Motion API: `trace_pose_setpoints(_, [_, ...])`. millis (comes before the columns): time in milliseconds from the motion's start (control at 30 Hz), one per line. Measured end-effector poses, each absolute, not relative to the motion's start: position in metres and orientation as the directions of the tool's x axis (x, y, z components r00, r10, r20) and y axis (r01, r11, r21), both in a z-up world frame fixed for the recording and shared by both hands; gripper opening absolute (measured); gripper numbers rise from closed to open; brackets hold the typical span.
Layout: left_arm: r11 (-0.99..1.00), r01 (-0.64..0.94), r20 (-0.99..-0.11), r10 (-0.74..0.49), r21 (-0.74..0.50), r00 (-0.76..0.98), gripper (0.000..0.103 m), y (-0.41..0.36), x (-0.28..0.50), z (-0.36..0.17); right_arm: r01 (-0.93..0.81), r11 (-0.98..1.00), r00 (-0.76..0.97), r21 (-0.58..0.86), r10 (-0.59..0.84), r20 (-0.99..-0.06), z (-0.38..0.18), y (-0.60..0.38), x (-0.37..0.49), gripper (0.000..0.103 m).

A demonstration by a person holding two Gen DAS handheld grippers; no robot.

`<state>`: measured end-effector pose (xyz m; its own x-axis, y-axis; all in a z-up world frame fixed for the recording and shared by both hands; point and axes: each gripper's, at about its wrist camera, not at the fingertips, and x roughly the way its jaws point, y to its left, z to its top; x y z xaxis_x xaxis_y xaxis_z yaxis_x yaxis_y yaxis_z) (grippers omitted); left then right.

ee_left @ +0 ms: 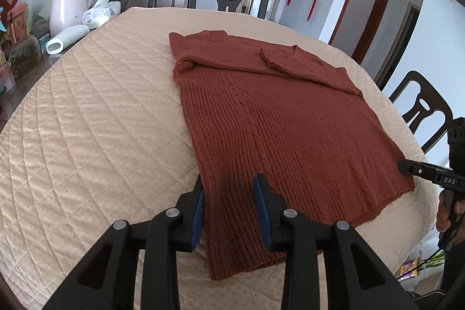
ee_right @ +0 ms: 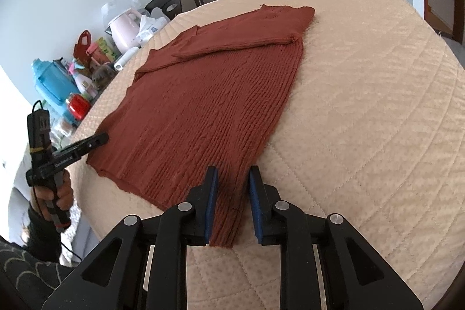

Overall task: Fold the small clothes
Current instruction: 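Regrasp the hem with both tools and lift it toward the collar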

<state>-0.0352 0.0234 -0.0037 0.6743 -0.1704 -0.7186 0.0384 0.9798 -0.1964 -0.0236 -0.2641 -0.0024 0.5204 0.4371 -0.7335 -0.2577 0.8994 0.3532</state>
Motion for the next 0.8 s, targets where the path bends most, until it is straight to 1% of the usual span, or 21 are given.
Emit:
trace_pose_setpoints(100, [0.982,0.037,-0.718,-0.160,-0.184,0.677,0.034,0.022,-0.036,-0.004,-0.260,0.908,0.525,0.327,0.417,-0.742,-0.001,-0.260,-0.025,0.022])
trace_pose_setpoints(133, [0.983,0.038,-0.718,-0.158,-0.180,0.677,0.032,0.021,-0.036,-0.004,-0.260,0.911,0.526,0.319,0.411,-0.744,-0.001,-0.259,-0.025,0.021])
trace_pose_setpoints(167, [0.984,0.038,-0.719,-0.154,-0.175,0.678,0.029,0.021,-0.037,-0.004,-0.261,0.913,0.527,0.313,0.406,-0.747,-0.001,-0.258,-0.025,0.018])
trace_pose_setpoints(233, [0.980,0.047,-0.719,-0.172,-0.191,0.674,0.013,0.021,-0.038,-0.004,-0.261,0.915,0.523,0.309,0.403,-0.751,-0.001,-0.258,-0.026,0.008])
trace_pose_setpoints(267, [0.975,0.055,-0.716,-0.195,-0.214,0.671,0.012,0.023,-0.039,-0.003,-0.259,0.913,0.520,0.316,0.408,-0.751,-0.002,-0.258,-0.026,0.008])
trace_pose_setpoints(333, [0.974,0.056,-0.712,-0.199,-0.219,0.674,0.009,0.023,-0.040,-0.002,-0.258,0.908,0.521,0.331,0.419,-0.744,-0.001,-0.260,-0.026,0.008])
trace_pose_setpoints(433, [0.952,0.076,-0.686,-0.266,-0.295,0.678,0.009,0.030,-0.042,0.005,-0.261,0.886,0.522,0.383,0.464,-0.716,0.003,-0.265,-0.026,0.008])
trace_pose_setpoints(567, [0.913,0.121,-0.600,-0.350,-0.389,0.719,0.008,0.043,-0.040,0.029,-0.293,0.845,0.535,0.447,0.533,-0.656,0.019,-0.269,-0.020,0.008])
trace_pose_setpoints(700, [0.906,0.155,-0.546,-0.367,-0.395,0.753,0.008,0.047,-0.025,0.053,-0.330,0.808,0.562,0.489,0.584,-0.586,0.042,-0.272,-0.002,0.008])
trace_pose_setpoints(800, [0.913,0.156,-0.536,-0.353,-0.378,0.767,0.008,0.048,-0.003,0.066,-0.335,0.797,0.584,0.503,0.595,-0.552,0.055,-0.274,0.016,0.008])
